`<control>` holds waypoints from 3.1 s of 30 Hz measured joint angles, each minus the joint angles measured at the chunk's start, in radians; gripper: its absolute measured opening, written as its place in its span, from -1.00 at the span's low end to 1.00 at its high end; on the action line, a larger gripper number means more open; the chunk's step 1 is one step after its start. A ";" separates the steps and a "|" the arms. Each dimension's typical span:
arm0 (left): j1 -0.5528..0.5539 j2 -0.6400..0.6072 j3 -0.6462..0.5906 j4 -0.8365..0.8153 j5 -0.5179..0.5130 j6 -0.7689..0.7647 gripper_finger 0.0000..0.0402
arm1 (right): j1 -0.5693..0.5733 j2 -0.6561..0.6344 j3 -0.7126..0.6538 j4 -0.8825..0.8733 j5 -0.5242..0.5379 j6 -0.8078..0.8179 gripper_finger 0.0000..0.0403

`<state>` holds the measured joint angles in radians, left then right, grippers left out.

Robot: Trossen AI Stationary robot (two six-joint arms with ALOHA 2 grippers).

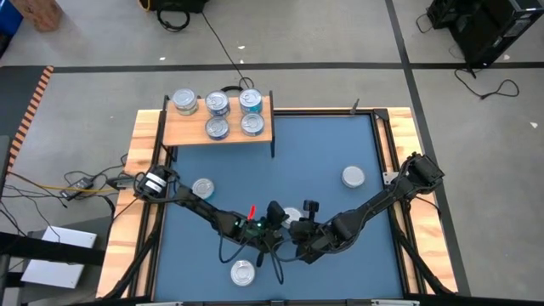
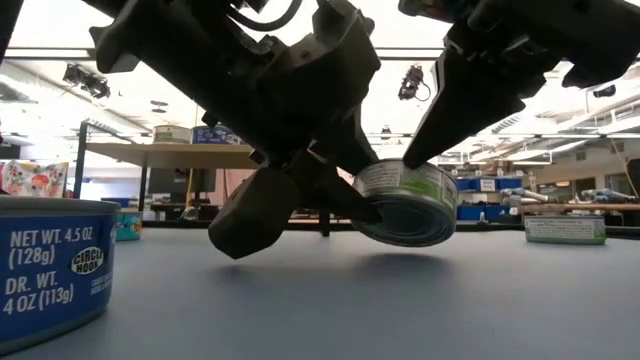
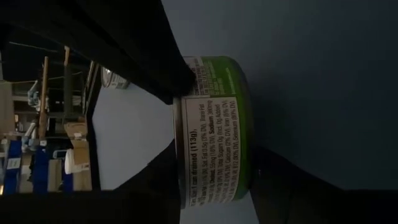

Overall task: Stack canned seafood by type on shelf
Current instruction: Put the green white tuna can on the shelf aligned with the other green white tuna cans

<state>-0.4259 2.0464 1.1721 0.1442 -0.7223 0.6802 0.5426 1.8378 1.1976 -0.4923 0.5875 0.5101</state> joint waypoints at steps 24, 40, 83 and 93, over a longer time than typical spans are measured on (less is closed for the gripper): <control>-0.038 -0.127 0.049 -0.378 -0.306 -0.052 -0.29 | 0.092 0.000 0.219 -0.253 0.231 0.022 -0.26; -0.052 -0.537 0.050 -1.118 -0.418 -0.667 -0.29 | 0.090 0.000 0.219 -0.293 0.230 0.039 -0.91; 0.431 -0.894 -0.080 -1.710 -0.227 -0.995 -0.29 | 0.071 0.001 0.219 -0.295 0.229 0.018 -0.98; 0.590 -0.872 -0.081 -1.598 -0.173 -0.790 -0.29 | 0.071 0.001 0.219 -0.293 0.229 0.014 -0.98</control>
<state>0.1641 1.1749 1.0908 -1.4534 -0.8949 -0.1102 0.6136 1.8385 1.4162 -0.7856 0.8169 0.5240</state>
